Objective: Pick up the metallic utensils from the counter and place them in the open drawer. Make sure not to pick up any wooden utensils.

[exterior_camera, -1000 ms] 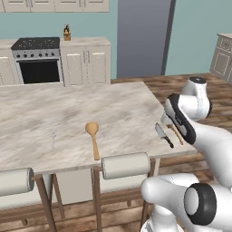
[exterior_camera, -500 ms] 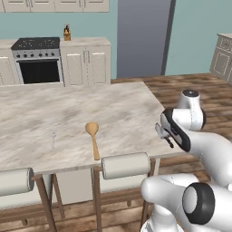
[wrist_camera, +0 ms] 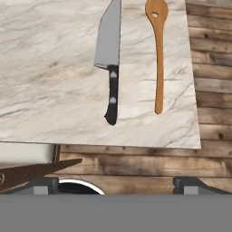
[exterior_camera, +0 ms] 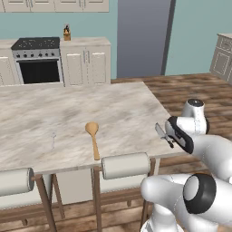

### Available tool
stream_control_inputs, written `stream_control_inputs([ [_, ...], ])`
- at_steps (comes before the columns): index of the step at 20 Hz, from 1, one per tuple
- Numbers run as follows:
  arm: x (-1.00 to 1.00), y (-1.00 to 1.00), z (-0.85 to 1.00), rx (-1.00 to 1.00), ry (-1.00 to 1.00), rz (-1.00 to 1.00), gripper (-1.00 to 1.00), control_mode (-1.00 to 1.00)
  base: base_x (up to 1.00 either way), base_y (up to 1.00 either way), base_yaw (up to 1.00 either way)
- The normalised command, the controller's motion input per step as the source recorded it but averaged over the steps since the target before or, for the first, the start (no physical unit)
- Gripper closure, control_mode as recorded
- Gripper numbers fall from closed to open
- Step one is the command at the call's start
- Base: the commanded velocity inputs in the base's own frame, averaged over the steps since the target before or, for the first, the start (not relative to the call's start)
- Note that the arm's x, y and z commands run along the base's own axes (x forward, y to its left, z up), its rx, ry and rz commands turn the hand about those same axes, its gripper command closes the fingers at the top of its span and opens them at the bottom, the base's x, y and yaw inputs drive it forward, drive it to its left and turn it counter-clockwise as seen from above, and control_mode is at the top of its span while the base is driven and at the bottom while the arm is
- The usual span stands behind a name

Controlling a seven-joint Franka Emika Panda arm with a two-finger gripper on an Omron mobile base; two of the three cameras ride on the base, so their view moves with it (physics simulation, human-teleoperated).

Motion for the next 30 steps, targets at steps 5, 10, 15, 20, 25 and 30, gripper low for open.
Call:
stream_control_inputs([
  [5, 0.32, -0.01, -0.17, 0.00, 0.00, 0.00, -1.00, -1.00, 0.00, 0.00, 0.00],
  [10, 0.34, 0.00, -0.13, 0.00, 0.00, 0.00, -1.00, -1.00, 0.00, 0.00, 0.00],
  [15, 0.31, 0.00, -0.14, 0.00, 0.00, 0.00, -1.00, -1.00, 0.00, 0.00, 0.00],
  [20, 0.17, 0.00, -0.25, 0.00, 0.00, 0.00, -1.00, -1.00, 0.00, 0.00, 0.00],
  [25, 0.19, 0.00, -0.25, 0.00, 0.00, 0.00, -1.00, -1.00, 0.00, 0.00, 0.00],
  [30, 0.22, 0.00, -0.20, 0.00, 0.00, 0.00, -1.00, -1.00, 0.00, 0.00, 0.00],
])
